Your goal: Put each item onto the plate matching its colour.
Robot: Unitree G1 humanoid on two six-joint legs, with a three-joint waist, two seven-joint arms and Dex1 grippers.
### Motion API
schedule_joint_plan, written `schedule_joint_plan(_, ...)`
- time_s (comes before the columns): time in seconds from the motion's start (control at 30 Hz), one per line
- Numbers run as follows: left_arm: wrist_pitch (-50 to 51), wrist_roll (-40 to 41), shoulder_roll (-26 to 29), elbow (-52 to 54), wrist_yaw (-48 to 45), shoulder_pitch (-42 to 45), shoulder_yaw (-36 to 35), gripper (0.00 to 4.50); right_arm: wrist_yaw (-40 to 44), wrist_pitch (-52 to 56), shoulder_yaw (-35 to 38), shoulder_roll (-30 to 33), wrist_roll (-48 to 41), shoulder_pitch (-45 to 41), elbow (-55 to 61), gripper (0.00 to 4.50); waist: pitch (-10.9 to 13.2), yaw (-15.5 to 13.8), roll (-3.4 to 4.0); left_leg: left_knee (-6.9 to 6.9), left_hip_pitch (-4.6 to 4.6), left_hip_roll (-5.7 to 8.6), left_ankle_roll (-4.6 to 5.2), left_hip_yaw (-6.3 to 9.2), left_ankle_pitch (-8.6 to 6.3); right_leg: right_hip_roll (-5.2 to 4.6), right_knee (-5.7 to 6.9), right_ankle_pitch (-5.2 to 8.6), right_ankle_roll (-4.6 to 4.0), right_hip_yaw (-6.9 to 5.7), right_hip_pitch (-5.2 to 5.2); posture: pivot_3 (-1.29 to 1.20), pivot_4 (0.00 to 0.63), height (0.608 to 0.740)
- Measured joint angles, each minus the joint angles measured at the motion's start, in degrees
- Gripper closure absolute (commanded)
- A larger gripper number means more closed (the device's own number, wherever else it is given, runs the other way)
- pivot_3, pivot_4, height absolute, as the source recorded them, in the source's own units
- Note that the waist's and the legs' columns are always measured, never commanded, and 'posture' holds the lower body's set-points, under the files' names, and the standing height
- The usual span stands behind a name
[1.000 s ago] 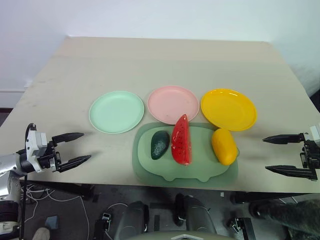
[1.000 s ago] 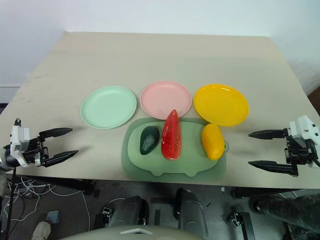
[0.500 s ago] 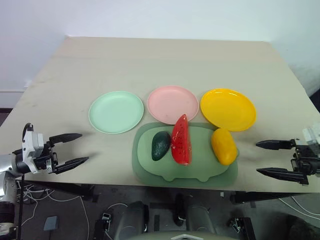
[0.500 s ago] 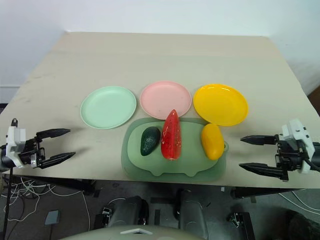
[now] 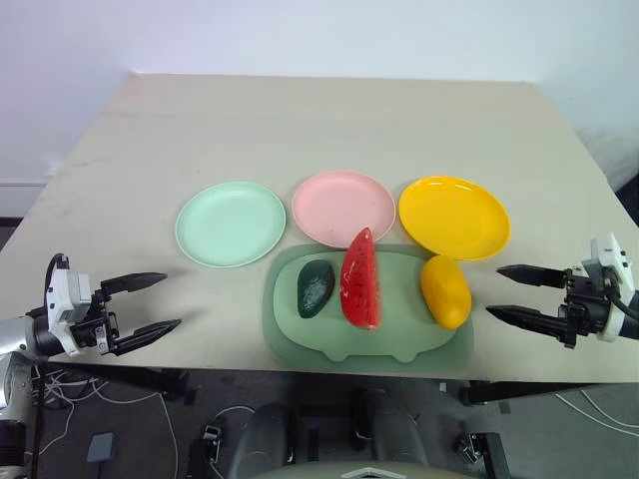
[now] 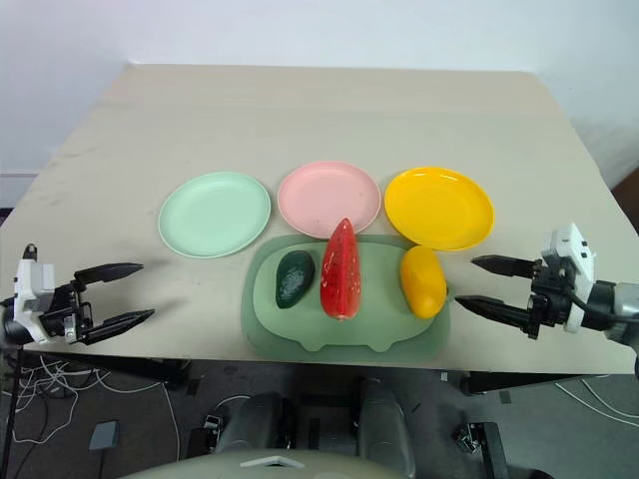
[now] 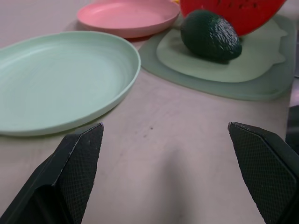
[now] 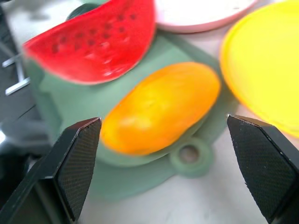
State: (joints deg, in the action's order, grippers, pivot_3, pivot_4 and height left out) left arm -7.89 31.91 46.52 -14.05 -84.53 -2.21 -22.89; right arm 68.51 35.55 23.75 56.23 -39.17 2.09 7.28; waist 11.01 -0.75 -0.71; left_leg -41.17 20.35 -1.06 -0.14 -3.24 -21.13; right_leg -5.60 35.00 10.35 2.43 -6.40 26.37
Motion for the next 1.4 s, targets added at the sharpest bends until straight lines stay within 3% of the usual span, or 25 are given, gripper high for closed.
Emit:
schedule_joint_plan(0.53, -1.4, -0.2, -2.2, 1.3, 1.1, -1.6, 0.0, 0.02, -23.2, 25.7, -3.3, -6.0, -7.2, -8.0, 8.4, 0.00, 0.0, -0.1, -0.01, 0.01, 0.07, 0.02, 0.03, 0.03, -0.01, 0.01, -0.03, 0.01, 0.00, -0.01, 0.03, 0.00, 0.150, 0.736)
schedule_joint_plan(0.87, -2.0, -0.2, -3.1, 1.3, 2.4, -1.5, 1.4, 0.02, -30.5, 29.0, -7.8, -8.4, -6.0, -7.9, 13.9, 0.00, 0.0, 0.0, -0.02, 0.01, 0.07, 0.01, 0.03, 0.03, -0.02, 0.03, -0.04, 0.01, 0.01, -0.01, 0.02, 0.00, 0.150, 0.736)
schedule_joint_plan(1.13, -1.6, 0.0, -4.8, 1.4, 4.5, -1.4, 1.4, 0.02, -32.1, 24.6, -14.3, -8.8, 0.1, -9.2, 14.6, 0.00, -0.1, 0.0, -0.13, 0.01, 0.05, 0.00, 0.03, 0.04, -0.02, 0.05, -0.05, 0.01, 0.01, -0.01, 0.00, 0.00, 0.150, 0.736)
schedule_joint_plan(1.3, -2.0, -0.1, -5.2, 1.4, 4.6, -1.4, 1.6, 0.00, -31.1, 23.8, -14.3, -8.3, 0.7, -9.1, 13.8, 1.23, -0.1, 0.0, -0.11, 0.01, 0.07, 0.01, 0.04, 0.04, -0.02, 0.04, -0.06, 0.02, 0.01, -0.01, 0.01, 0.00, 0.150, 0.736)
schedule_joint_plan(1.4, -2.7, -0.1, -5.3, 1.0, 4.4, -1.4, 1.7, 0.00, -28.5, 23.5, -14.0, -7.3, 0.3, -8.1, 13.9, 1.36, -0.1, -0.1, -0.11, 0.01, 0.09, 0.01, 0.04, 0.06, -0.02, 0.04, -0.09, 0.02, 0.01, -0.02, 0.01, 0.00, 0.150, 0.736)
